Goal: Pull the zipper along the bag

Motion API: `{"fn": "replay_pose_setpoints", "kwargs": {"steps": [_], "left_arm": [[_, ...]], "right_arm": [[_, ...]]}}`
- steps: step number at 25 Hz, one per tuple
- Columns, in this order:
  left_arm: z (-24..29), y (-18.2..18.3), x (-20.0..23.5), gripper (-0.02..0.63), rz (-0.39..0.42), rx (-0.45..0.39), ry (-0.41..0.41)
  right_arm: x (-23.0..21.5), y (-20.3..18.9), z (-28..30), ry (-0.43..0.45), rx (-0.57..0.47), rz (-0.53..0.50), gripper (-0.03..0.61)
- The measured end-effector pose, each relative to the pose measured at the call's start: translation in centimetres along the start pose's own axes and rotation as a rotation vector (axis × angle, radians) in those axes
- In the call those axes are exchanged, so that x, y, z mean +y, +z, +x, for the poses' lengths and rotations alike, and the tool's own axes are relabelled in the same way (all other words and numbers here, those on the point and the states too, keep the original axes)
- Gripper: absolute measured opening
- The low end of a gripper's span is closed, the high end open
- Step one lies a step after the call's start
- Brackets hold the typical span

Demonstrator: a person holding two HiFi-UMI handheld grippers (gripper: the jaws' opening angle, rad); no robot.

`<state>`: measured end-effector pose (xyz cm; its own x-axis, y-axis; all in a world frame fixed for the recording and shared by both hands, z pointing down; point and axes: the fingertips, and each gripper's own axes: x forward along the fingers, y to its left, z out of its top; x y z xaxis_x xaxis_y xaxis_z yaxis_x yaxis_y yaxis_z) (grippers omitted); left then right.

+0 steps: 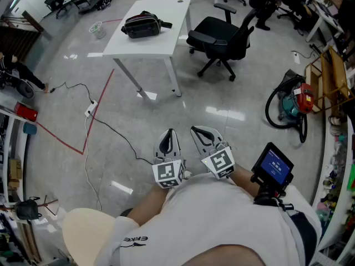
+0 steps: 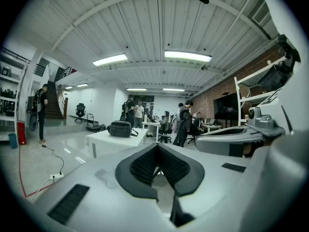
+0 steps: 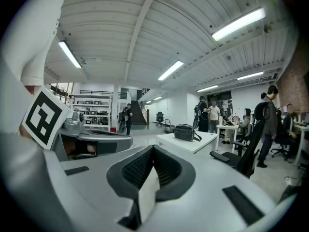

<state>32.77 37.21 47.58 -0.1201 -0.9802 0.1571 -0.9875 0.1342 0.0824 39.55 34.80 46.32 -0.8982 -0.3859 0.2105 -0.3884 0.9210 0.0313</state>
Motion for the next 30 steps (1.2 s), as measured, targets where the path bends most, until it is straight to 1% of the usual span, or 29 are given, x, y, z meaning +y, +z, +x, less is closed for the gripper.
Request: {"fn": "replay_pose_setpoints", "kwargs": {"steps": [11,23,30], "left_arm": [[0.0,0.2,0.1,0.003,-0.006,0.006,0.004],[-0.5,0.1,1.8,0.003,-0.024,0.000,0.005],[-2.1,-0.3,4.0,0.003,-0.040,-0.005,-0.006]], "right_arm": [[-0.2,0.3,-0.1,-0.013,-0.013,0.018,0.003],[1.2,0.6,1.2,-0.011,-0.015,0.013,0.005],[3.7,0.9,2.3,-0.022,-0.010,0.003,0.005]]}}
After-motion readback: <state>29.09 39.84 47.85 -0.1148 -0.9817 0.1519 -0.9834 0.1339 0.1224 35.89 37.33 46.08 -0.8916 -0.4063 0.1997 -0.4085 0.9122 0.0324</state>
